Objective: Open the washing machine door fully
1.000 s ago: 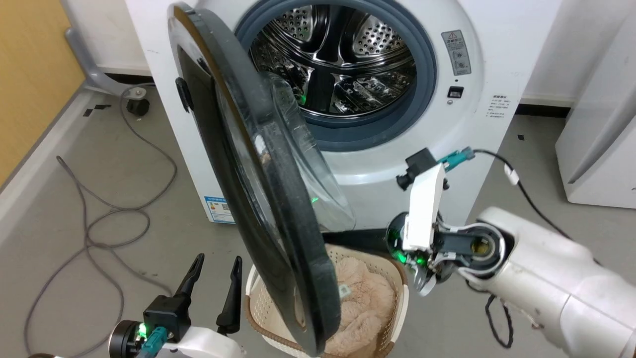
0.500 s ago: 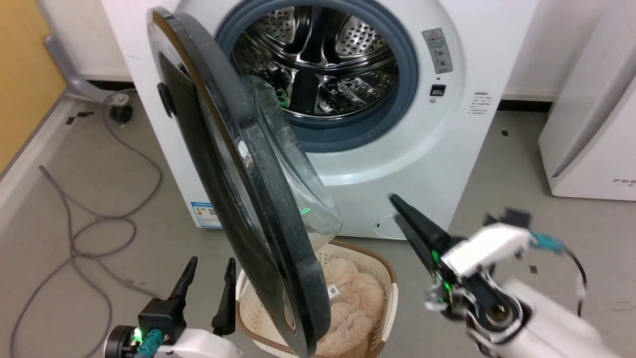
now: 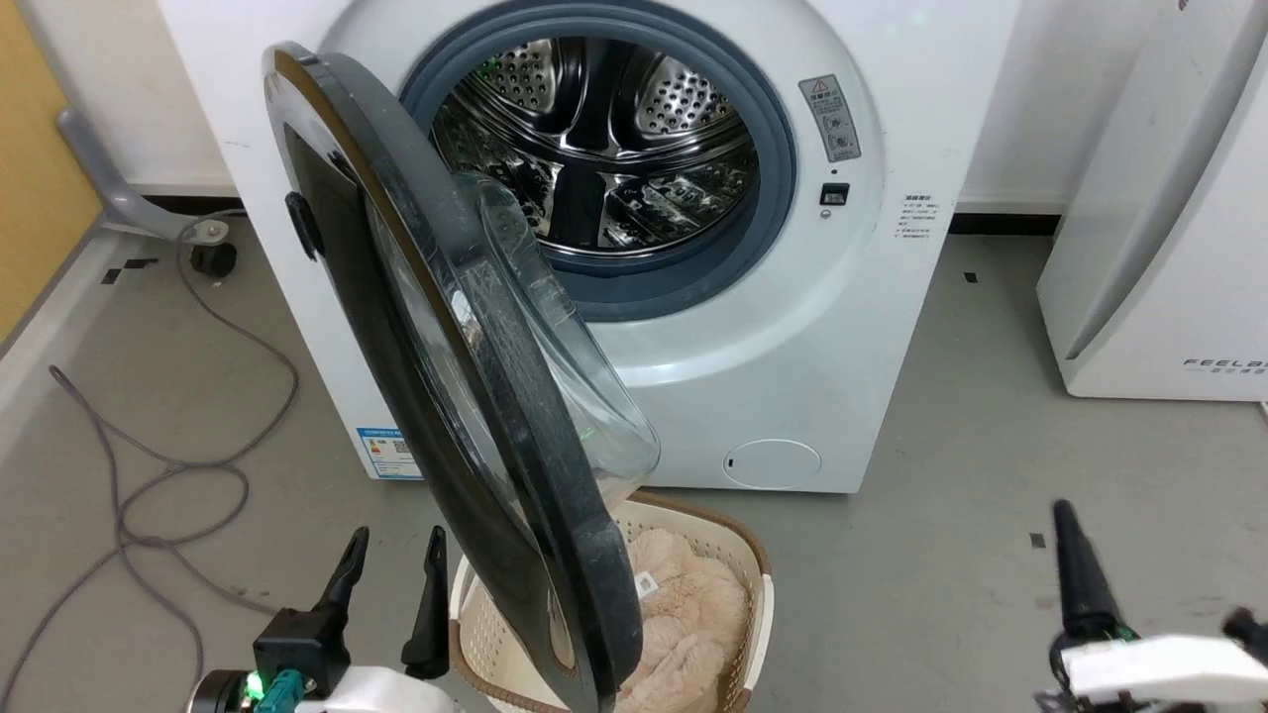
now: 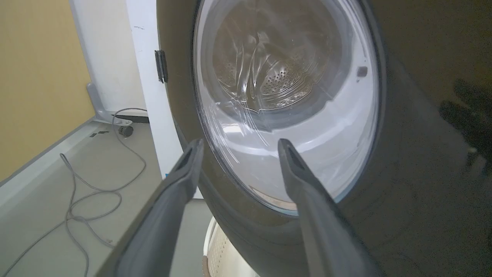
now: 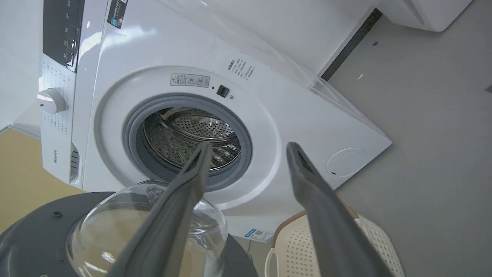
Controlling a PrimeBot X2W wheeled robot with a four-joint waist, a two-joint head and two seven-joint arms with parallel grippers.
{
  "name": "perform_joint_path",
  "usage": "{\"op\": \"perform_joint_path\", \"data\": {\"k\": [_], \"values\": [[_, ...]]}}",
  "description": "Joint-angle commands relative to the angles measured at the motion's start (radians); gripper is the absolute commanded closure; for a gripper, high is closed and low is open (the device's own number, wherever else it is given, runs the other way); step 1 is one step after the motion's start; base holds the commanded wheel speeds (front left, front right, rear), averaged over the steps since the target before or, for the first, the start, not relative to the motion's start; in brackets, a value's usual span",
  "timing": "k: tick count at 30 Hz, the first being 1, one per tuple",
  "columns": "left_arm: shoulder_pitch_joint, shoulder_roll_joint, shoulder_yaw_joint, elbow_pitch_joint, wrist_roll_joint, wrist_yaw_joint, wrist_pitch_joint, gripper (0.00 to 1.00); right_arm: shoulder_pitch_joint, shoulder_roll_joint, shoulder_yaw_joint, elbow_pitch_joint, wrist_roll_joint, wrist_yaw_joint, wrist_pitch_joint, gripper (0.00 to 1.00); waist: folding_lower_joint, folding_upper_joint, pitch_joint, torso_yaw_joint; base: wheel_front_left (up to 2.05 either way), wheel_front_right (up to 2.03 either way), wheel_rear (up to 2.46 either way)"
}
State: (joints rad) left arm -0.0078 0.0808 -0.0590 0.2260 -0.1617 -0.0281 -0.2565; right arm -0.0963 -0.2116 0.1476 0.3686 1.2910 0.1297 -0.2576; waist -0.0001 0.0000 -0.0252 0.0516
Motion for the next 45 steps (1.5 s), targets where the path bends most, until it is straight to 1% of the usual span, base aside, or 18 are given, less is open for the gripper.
{"op": "perform_joint_path", "data": {"k": [1, 4, 6, 7, 12, 16, 17, 22, 23, 25, 26, 27, 28, 38, 41, 45], "values": [[0.014, 0.008, 0.002, -0.002, -0.003, 0.004, -0.005, 0.0, 0.03, 0.03, -0.046, -0.019, -0.09, 0.001, -0.004, 0.0, 0.0001, 0.0, 0.001, -0.001, 0.0, 0.0, 0.0], [0.014, 0.012, 0.006, 0.0, -0.005, 0.004, -0.005, 0.0, 0.09, 0.103, -0.184, -0.094, -0.392, 0.001, -0.004, 0.0, 0.0001, 0.0, 0.003, -0.001, 0.0, 0.0, 0.0], [0.014, 0.015, 0.009, 0.002, -0.007, 0.005, -0.005, 0.0, 0.126, 0.135, -0.241, -0.159, -0.559, 0.001, -0.004, 0.0, 0.0001, 0.0, 0.003, -0.001, 0.0, 0.0, 0.0], [0.013, 0.016, 0.01, 0.002, -0.007, 0.005, -0.005, 0.0, 0.143, 0.147, -0.254, -0.191, -0.619, 0.001, -0.004, 0.0, 0.0001, 0.0, 0.003, -0.001, 0.0, 0.0, 0.0], [0.014, 0.02, 0.013, 0.004, -0.009, 0.009, -0.005, 0.0, 0.209, 0.16, -0.263, -0.345, -0.834, 0.001, 0.005, 0.0, 0.0001, 0.0, 0.001, -0.003, 0.0, 0.0, 0.0], [0.015, 0.023, 0.014, 0.005, -0.009, 0.01, -0.005, 0.0, 0.252, 0.161, -0.242, -0.439, -0.994, 0.001, 0.052, 0.0, 0.0001, 0.0, -0.001, -0.004, 0.0, 0.0, 0.0], [0.016, 0.024, 0.013, 0.005, -0.008, 0.011, -0.005, 0.0, 0.279, 0.161, -0.22, -0.485, -1.099, 0.001, 0.093, 0.0, 0.0001, 0.0, -0.002, -0.005, 0.0, 0.0, 0.0], [0.018, 0.025, 0.005, 0.004, -0.004, 0.011, -0.005, 0.0, 0.303, 0.161, -0.202, -0.495, -1.185, 0.001, 0.134, 0.0, 0.0001, 0.0, -0.002, -0.005, 0.0, 0.0, 0.0], [0.021, 0.028, -0.004, 0.007, -0.002, 0.009, -0.005, 0.0, 0.304, 0.161, -0.196, -0.449, -1.221, 0.001, 0.135, 0.0, 0.0001, 0.0, -0.002, -0.004, 0.0, 0.0, 0.0], [0.021, 0.028, -0.005, 0.008, -0.002, 0.009, -0.005, 0.0, 0.302, 0.161, -0.196, -0.443, -1.224, 0.001, 0.133, 0.0, 0.0001, 0.0, -0.002, -0.004, 0.0, 0.0, 0.0], [0.021, 0.028, -0.008, 0.01, -0.003, 0.008, -0.005, 0.72, 0.299, 0.161, -0.197, -0.435, -1.223, 0.001, 0.129, 0.0, 0.0001, 0.0, -0.002, -0.004, 0.0, 0.0, 0.0], [0.021, 0.028, -0.008, 0.01, -0.003, 0.008, -0.005, 0.72, 0.299, 0.161, -0.197, -0.435, -1.223, 0.001, 0.129, 0.0, 0.0001, 0.0, -0.002, -0.004, 0.0, 0.0, 0.0], [0.021, 0.029, -0.01, 0.01, -0.003, 0.007, -0.005, 1.0, 0.297, 0.161, -0.198, -0.431, -1.222, 0.001, 0.128, 0.0, 0.0001, 0.0, -0.002, -0.005, 0.0, 0.0, 0.0], [0.018, 0.037, -0.014, -0.019, -0.008, 0.011, -0.005, 1.0, 0.29, 0.161, -0.197, -0.41, -1.211, 0.001, 0.122, 0.0, 0.0001, 0.0, -0.005, -0.008, 0.0, 0.0, 0.0], [0.013, 0.039, -0.006, -0.06, -0.011, 0.02, -0.005, 1.0, 0.291, 0.161, -0.198, -0.407, -1.21, 0.001, 0.121, 0.0, 0.0001, 0.0, -0.005, -0.007, 0.0, 0.0, 0.0], [0.0, 0.044, 0.007, -0.155, -0.011, 0.038, -0.005, 1.0, 0.291, 0.161, -0.199, -0.404, -1.206, 0.001, 0.12, 0.0, 0.0001, 0.0, -0.004, -0.007, 0.0, 0.0, 0.0]]}}
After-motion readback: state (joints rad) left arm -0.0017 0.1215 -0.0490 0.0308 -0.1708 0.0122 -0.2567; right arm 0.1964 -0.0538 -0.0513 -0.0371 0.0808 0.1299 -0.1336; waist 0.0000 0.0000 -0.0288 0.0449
